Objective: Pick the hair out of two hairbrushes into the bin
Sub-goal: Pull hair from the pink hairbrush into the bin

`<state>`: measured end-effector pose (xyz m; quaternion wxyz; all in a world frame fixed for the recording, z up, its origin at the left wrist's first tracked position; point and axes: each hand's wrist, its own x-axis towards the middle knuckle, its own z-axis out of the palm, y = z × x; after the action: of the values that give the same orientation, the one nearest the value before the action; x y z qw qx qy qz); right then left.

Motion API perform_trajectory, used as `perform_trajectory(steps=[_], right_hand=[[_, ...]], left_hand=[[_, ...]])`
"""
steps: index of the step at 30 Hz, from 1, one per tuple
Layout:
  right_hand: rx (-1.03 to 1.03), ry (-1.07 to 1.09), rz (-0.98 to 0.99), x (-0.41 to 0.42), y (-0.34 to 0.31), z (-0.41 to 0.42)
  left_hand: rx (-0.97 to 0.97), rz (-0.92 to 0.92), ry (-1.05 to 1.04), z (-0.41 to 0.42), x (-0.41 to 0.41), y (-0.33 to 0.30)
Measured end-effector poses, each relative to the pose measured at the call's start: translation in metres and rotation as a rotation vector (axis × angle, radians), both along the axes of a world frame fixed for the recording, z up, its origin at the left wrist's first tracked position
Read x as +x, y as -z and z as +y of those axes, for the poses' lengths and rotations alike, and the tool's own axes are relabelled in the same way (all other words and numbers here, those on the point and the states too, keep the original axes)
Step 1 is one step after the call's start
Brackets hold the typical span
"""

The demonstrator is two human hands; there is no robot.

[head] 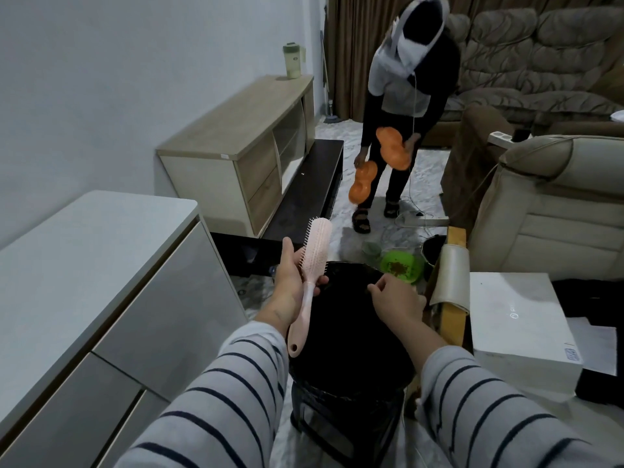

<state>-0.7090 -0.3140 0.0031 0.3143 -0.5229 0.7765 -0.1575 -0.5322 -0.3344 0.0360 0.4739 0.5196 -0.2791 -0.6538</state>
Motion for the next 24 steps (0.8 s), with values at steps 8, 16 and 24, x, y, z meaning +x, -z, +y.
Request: perform_trajectory(steps=[8, 16, 24], right_hand=[[-0.185, -0.029, -0.003, 0.013, -0.001, -0.002], [-0.478, 0.094, -0.623, 0.044, -0.047, -0.028], [-0.275, 0.246, -0.862, 0.049, -0.054, -0.032]], left_hand=[[-0.013, 0.024, 0.031, -0.001, -0.006, -0.006], [-0.109, -0.031, -0.022, -0.002, -0.017, -0.011], [-0.456, -0.408, 0.046, 0.005, -0.015, -0.008]])
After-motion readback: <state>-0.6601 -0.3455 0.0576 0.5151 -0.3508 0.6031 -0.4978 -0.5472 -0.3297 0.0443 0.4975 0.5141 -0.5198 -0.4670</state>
